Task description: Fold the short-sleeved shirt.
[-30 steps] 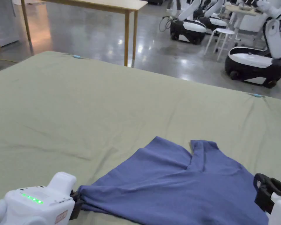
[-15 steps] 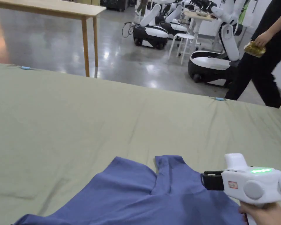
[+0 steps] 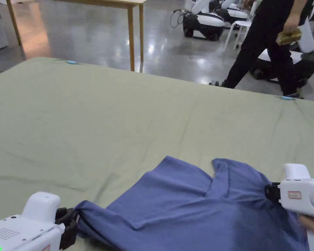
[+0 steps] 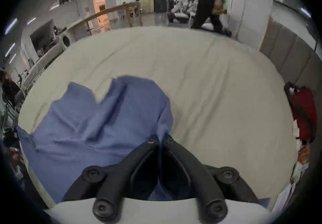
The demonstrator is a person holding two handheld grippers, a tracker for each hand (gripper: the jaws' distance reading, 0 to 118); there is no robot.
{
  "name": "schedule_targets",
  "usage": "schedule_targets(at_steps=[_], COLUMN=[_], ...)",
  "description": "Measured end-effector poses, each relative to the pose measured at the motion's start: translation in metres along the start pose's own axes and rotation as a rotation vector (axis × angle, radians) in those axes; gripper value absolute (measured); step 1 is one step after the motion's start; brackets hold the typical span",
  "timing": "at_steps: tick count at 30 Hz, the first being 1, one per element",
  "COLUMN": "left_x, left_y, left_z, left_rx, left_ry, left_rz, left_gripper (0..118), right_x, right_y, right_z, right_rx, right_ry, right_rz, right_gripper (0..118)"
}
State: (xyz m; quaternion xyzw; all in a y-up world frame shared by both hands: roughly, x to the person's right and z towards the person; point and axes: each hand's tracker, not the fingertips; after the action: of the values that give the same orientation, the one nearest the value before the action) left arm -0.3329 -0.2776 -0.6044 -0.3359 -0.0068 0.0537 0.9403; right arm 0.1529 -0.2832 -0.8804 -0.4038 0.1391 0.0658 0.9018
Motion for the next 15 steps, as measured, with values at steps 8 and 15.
schedule_targets(at_steps=[8, 15], left_x=[0.009, 0.024], left_y=[0.037, 0.125], left_z=[0.021, 0.035], left_rx=[0.085, 0.207], left_ry=[-0.046, -0.047], left_rz=[0.002, -0.028], left_gripper=[0, 0], right_x=[-0.020, -0.005], right_y=[0.021, 0.075], right_z=[0.139, 0.251], right_rx=[0.265, 0.442], right_ry=[-0.014, -0.049], right_rz=[-0.017, -0.010], right_gripper=[4, 4])
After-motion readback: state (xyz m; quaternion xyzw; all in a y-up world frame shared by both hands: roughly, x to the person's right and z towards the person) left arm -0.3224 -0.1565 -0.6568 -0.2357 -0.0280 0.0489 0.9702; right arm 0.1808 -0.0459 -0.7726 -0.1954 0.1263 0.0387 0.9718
